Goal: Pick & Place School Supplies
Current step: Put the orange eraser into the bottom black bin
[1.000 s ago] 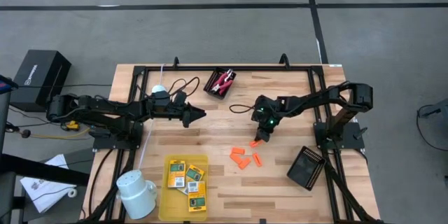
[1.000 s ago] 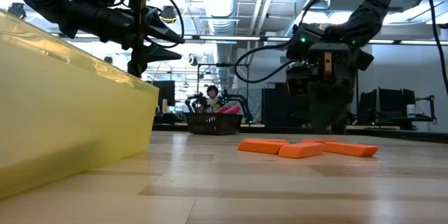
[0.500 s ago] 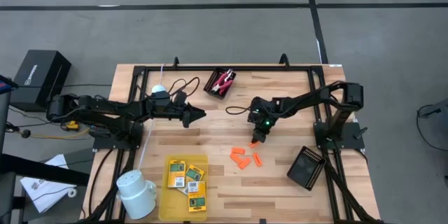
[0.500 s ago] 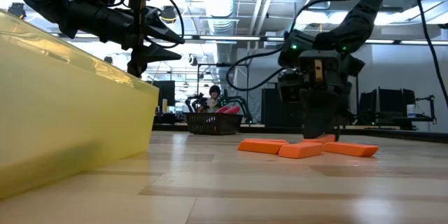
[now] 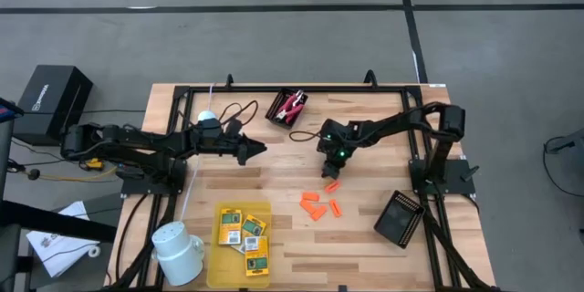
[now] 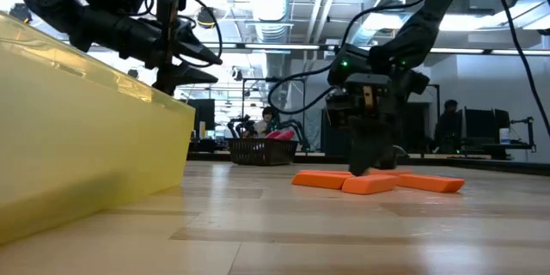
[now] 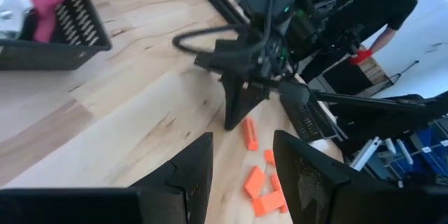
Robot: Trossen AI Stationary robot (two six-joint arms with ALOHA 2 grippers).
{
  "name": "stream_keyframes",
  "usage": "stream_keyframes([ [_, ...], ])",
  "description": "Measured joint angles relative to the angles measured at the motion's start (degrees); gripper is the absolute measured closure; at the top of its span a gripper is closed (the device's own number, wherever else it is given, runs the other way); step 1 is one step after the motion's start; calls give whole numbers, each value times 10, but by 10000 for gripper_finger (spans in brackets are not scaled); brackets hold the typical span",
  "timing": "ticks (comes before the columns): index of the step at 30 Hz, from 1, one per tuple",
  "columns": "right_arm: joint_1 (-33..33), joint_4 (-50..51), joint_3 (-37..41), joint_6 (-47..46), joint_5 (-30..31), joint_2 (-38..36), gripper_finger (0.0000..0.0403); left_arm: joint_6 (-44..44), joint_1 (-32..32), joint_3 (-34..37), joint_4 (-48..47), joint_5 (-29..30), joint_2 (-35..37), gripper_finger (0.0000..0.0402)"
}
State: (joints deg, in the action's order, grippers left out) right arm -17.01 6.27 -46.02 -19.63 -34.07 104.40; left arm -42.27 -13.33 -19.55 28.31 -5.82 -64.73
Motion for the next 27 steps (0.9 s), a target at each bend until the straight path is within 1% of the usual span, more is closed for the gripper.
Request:
stream_keyframes([
  [4, -10, 8, 2, -5, -16, -7, 403, -7, -3, 7, 0, -11, 0, 257],
  [9, -6, 60, 1, 25, -37, -32, 403, -17, -1, 7, 8, -16, 0, 257],
  [14, -6, 109, 2, 53, -49, -34, 403, -17, -1, 7, 13, -16, 0, 257],
  [27, 2, 108, 1, 64, -81, -35, 403, -16, -1, 7, 13, -16, 0, 257],
])
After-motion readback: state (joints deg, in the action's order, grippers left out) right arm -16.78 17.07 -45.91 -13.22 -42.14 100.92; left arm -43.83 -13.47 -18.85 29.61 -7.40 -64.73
